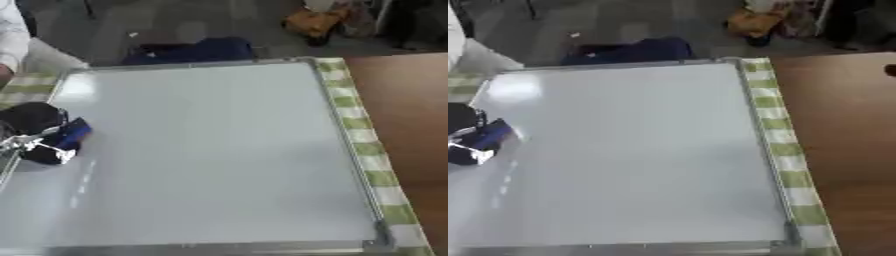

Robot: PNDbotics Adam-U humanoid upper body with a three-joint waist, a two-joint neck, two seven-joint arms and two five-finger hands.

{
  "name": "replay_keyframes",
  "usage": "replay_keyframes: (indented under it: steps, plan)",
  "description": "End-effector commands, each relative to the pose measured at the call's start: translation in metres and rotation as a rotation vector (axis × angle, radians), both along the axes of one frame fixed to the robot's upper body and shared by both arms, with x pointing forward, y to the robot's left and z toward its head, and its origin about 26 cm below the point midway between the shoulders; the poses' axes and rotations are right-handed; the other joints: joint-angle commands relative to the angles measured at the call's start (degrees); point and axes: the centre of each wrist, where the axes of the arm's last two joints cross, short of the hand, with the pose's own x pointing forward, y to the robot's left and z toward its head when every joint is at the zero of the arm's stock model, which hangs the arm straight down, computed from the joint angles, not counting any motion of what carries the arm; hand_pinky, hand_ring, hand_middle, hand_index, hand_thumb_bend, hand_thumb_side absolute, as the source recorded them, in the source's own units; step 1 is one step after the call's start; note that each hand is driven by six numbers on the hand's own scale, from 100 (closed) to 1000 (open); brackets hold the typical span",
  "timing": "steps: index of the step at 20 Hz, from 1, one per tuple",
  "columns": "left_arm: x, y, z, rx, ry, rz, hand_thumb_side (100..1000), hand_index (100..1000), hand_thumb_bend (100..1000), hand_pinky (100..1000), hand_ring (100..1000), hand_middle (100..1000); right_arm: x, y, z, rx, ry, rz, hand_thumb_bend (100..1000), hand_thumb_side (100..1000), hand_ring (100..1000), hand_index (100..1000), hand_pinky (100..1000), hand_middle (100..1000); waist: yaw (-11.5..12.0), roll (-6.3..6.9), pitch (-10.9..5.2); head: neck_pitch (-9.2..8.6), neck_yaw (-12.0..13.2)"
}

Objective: Wipe the whiteboard clean with a brush.

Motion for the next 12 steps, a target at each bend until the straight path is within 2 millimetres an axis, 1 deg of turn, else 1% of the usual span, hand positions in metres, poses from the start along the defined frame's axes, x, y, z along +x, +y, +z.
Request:
replay_keyframes:
  steps: [1,12]
  plan:
    - [-0.001,-0.002,0.007,0.017,0.023,-0.041,578,160,166,691,413,209,-0.003,-0.001,0.008,-0.015,-0.021,-0.002,100,998,584,543,691,478,-0.2,-0.29,-1.15,-0.55,-0.1]
    - [-0.003,-0.023,0.023,0.053,0.012,-0.176,585,160,159,691,413,210,-0.003,-0.001,0.008,-0.012,-0.018,-0.004,100,993,584,542,692,477,-0.3,-0.13,-1.23,-0.15,-0.1]
